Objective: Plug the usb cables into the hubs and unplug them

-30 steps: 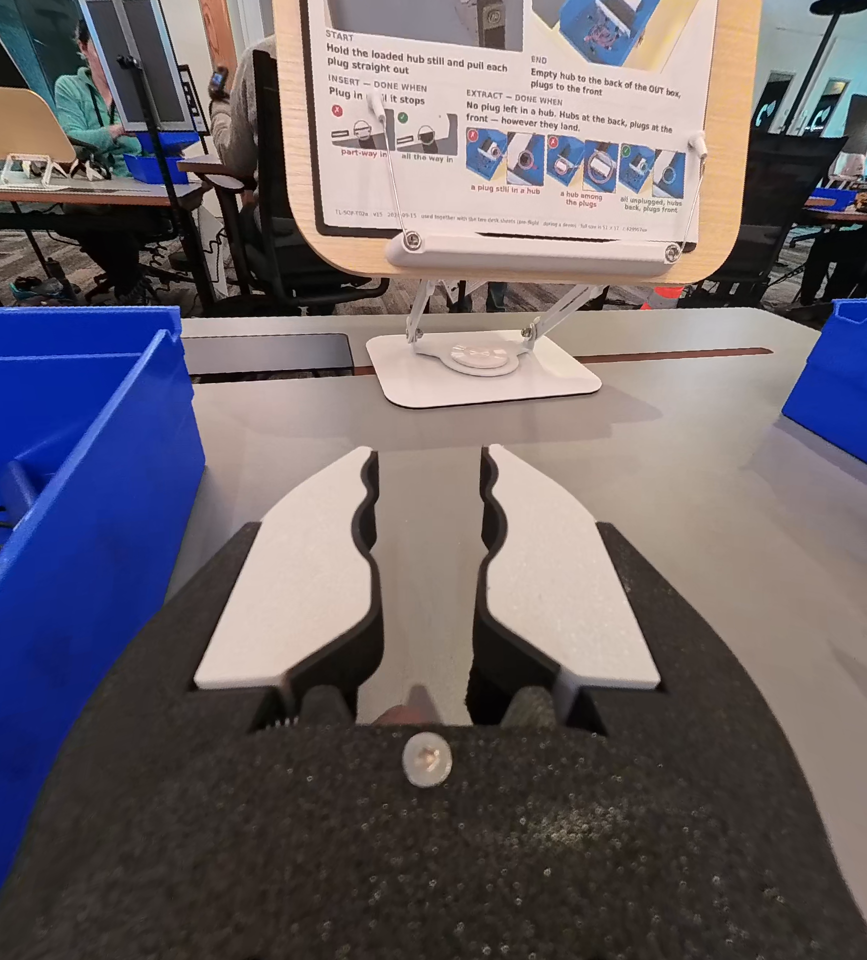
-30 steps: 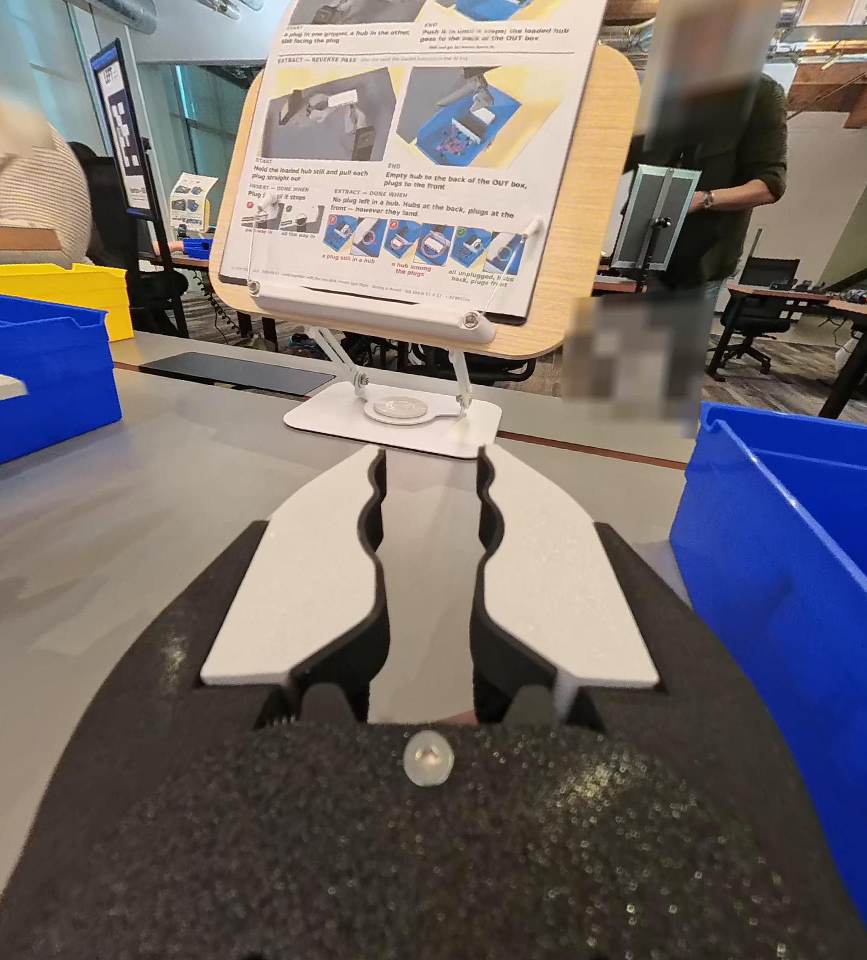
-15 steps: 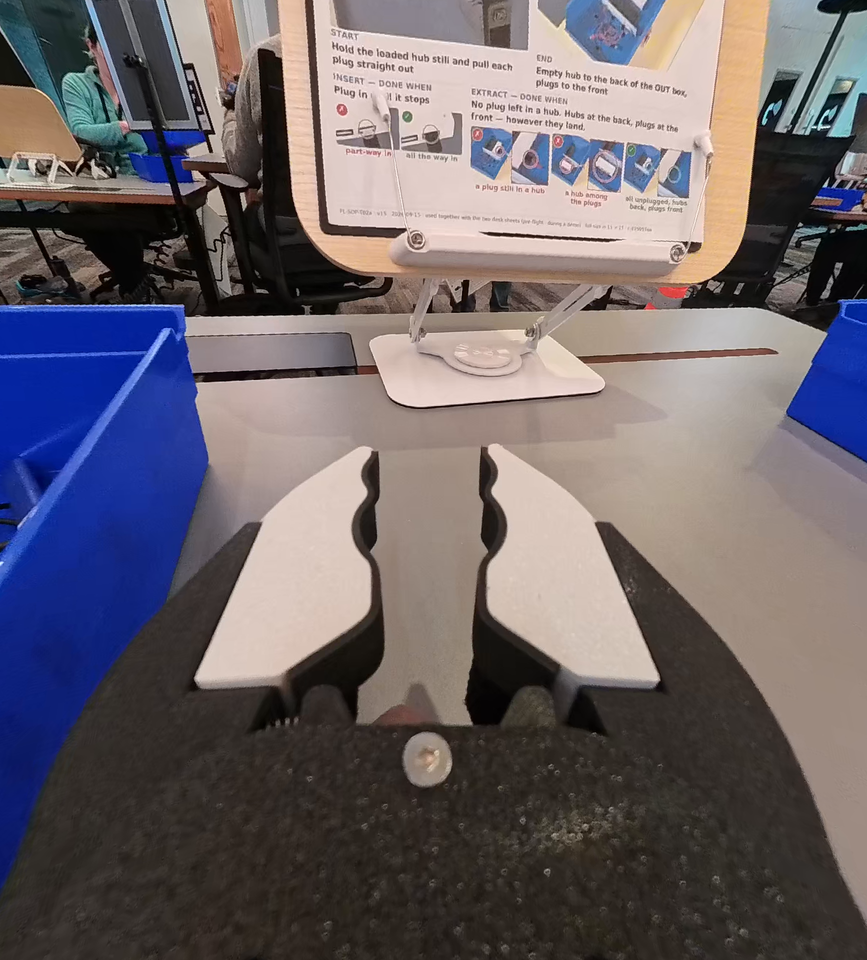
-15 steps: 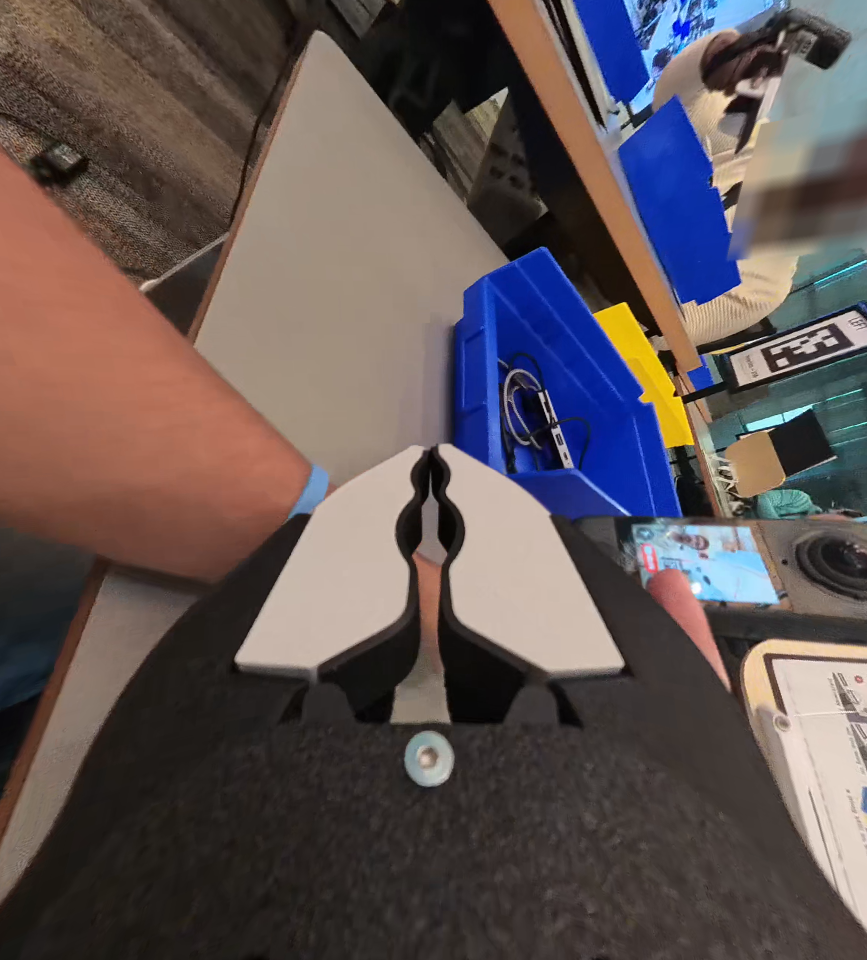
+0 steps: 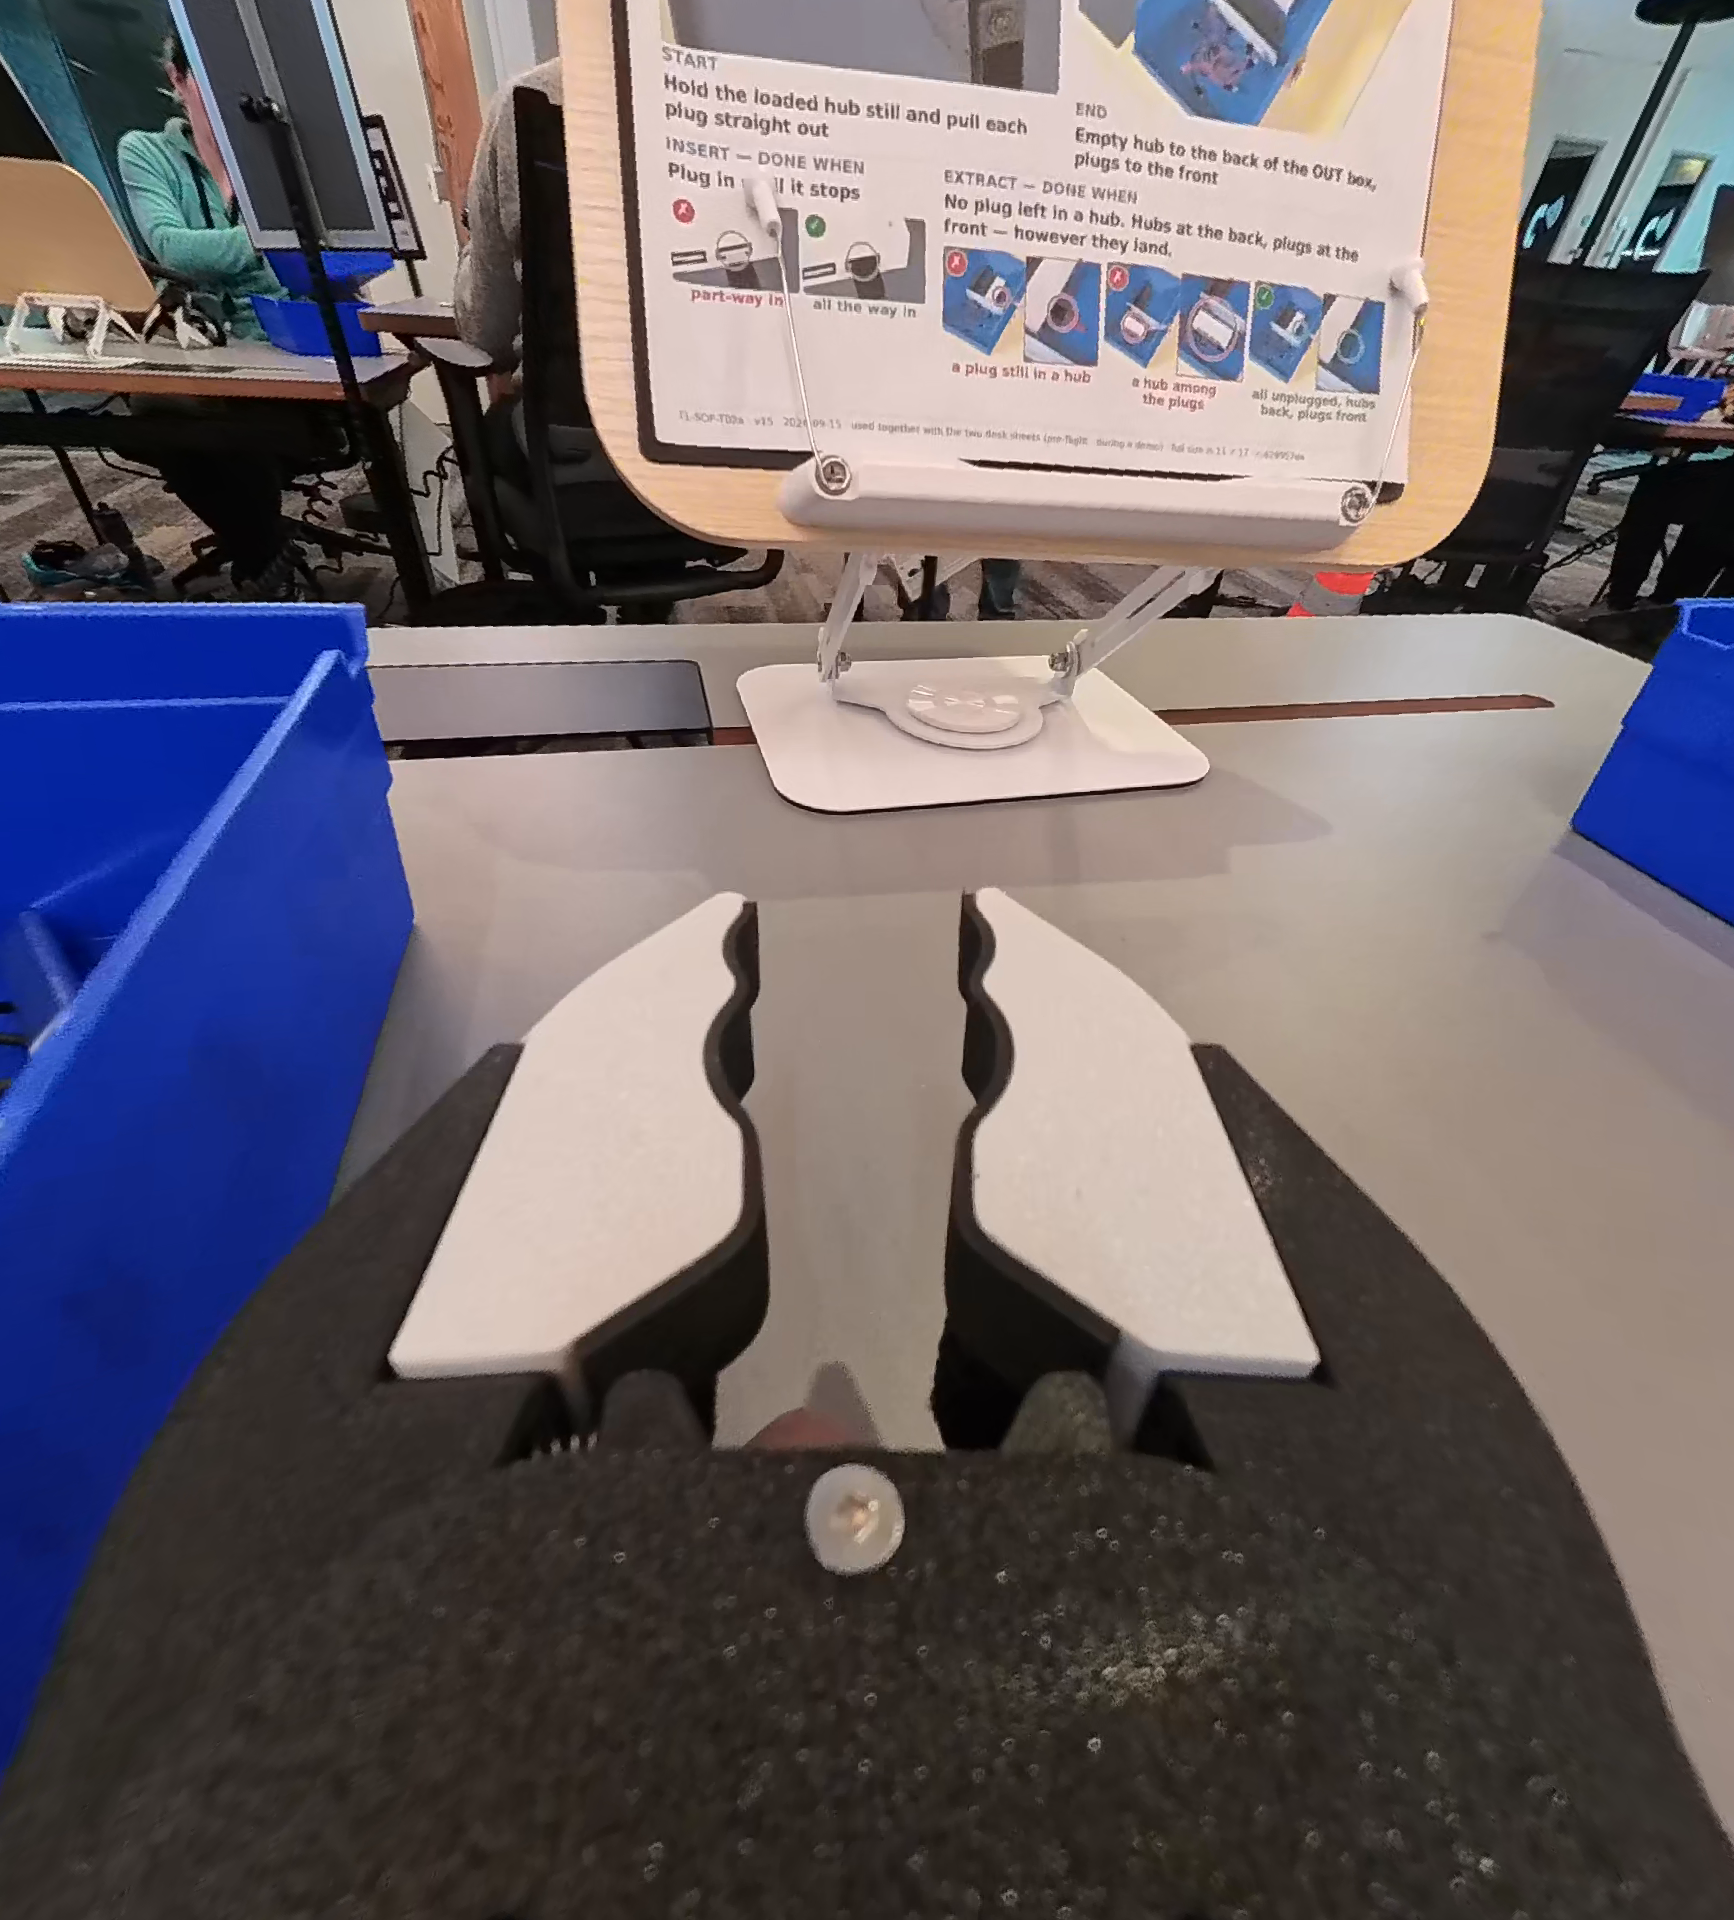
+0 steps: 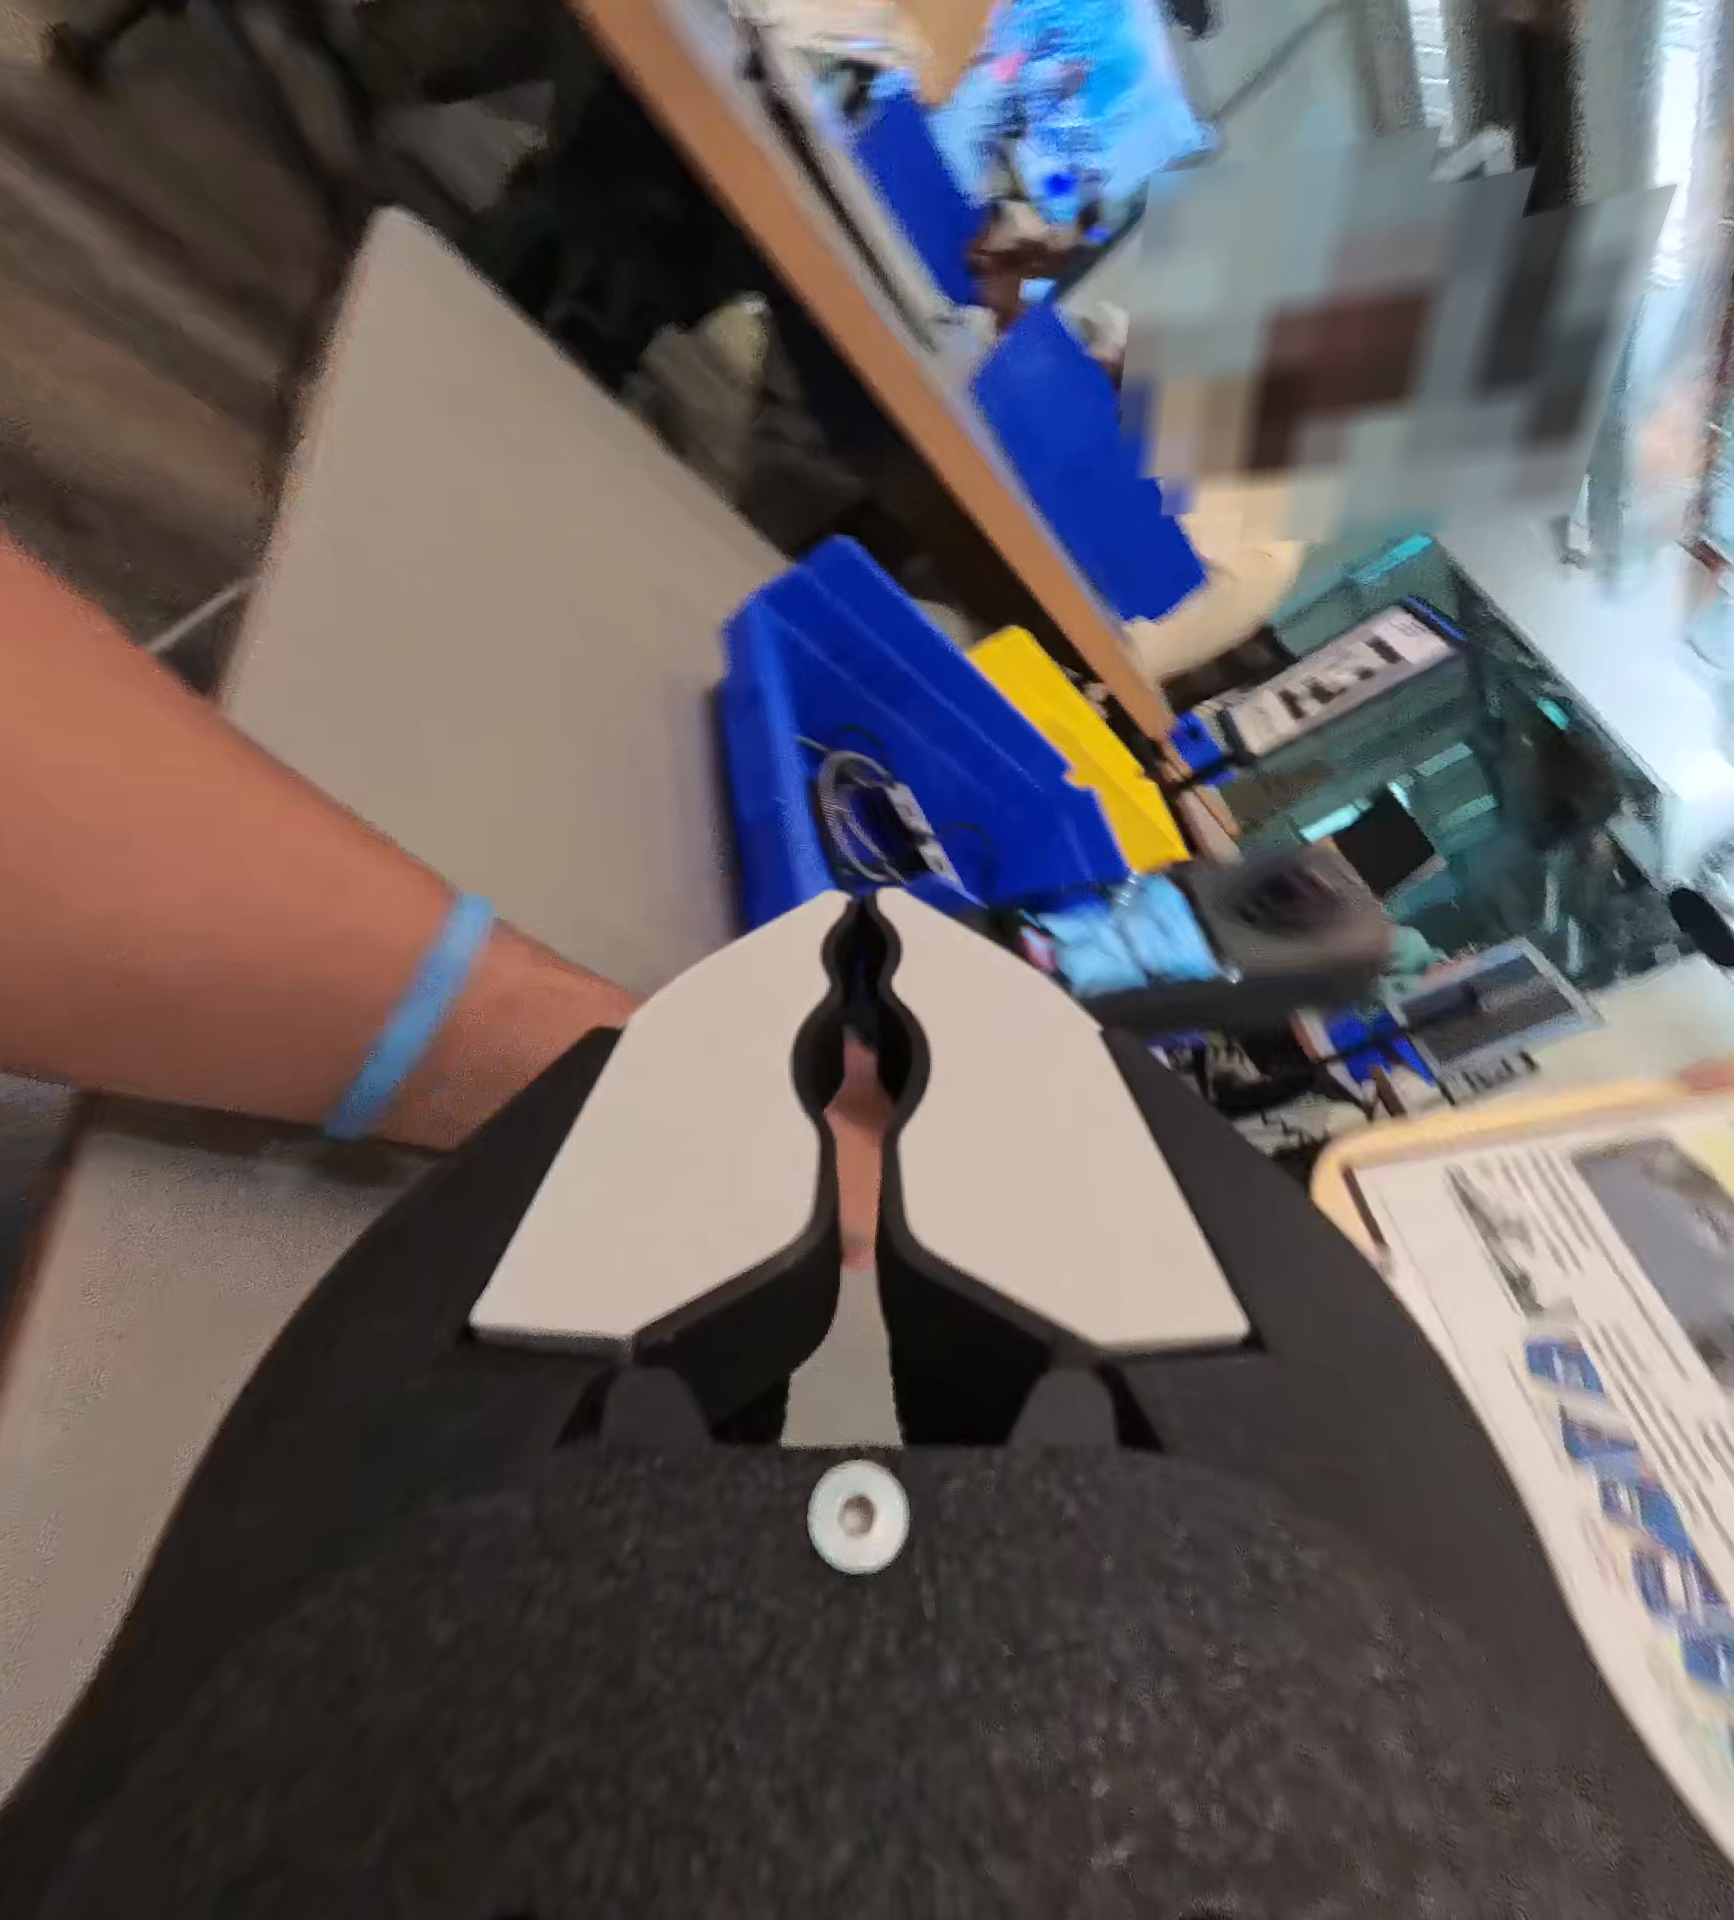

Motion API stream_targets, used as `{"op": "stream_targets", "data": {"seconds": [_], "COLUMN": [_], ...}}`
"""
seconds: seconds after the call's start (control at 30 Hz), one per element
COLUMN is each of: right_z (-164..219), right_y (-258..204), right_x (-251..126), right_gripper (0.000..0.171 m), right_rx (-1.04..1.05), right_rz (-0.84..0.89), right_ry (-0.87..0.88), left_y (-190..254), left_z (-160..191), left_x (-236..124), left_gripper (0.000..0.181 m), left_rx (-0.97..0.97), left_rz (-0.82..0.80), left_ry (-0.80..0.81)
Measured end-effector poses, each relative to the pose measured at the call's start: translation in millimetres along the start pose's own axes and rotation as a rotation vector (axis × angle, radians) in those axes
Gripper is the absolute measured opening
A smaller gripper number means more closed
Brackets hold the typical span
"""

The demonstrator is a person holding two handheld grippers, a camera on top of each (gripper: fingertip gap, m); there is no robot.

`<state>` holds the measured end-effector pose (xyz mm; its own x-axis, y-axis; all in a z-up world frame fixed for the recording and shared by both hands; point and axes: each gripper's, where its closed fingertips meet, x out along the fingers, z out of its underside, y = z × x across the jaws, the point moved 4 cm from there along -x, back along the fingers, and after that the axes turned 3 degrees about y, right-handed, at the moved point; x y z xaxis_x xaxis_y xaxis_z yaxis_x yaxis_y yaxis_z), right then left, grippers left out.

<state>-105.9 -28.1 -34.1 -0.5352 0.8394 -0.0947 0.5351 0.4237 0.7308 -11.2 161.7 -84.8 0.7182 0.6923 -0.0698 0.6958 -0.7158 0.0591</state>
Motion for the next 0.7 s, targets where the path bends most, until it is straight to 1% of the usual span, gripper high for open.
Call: {"op": "stream_targets", "data": {"seconds": [0.07,0.1,0.13,0.17,0.2,0.27,0.33,0.4,0.43,0.47,0.53,0.6,0.7], "right_z": [25,42,65,94,125,182,212,223,224,224,222,221,220], "right_y": [41,64,87,107,124,145,153,154,154,153,151,150,150], "right_x": [-23,-37,-51,-65,-78,-97,-109,-114,-115,-115,-116,-118,-119], "right_gripper": [0.000,0.000,0.000,0.000,0.000,0.000,0.000,0.000,0.000,0.000,0.000,0.000,0.000], "right_rx": [0.125,0.184,0.259,0.349,0.443,0.598,0.700,0.771,0.786,0.784,0.754,0.745,0.742], "right_rz": [0.168,0.282,0.400,0.508,0.598,0.718,0.786,0.824,0.832,0.832,0.831,0.826,0.825], "right_ry": [0.025,0.043,0.052,0.045,0.013,-0.078,-0.098,-0.080,-0.079,-0.084,-0.097,-0.101,-0.095], "left_y": [3,9,21,41,66,131,210,279,307,331,371,390,397], "left_z": [-1,-2,-4,-9,-15,-24,-23,-11,-4,3,16,22,28], "left_x": [-1,-4,-12,-24,-40,-79,-125,-160,-171,-179,-186,-178,-159], "left_gripper": [0.034,0.022,0.000,0.000,0.000,0.000,0.000,0.000,0.000,0.000,0.000,0.000,0.000], "left_rx": [0.024,0.041,0.060,0.086,0.140,0.344,0.552,0.768,0.872,0.951,1.029,1.053,1.073], "left_rz": [0.006,0.030,0.098,0.187,0.259,0.374,0.520,0.597,0.613,0.626,0.668,0.642,0.611], "left_ry": [0.008,0.016,0.033,0.060,0.096,0.142,0.135,0.080,0.054,0.049,0.017,-0.011,-0.073]}}
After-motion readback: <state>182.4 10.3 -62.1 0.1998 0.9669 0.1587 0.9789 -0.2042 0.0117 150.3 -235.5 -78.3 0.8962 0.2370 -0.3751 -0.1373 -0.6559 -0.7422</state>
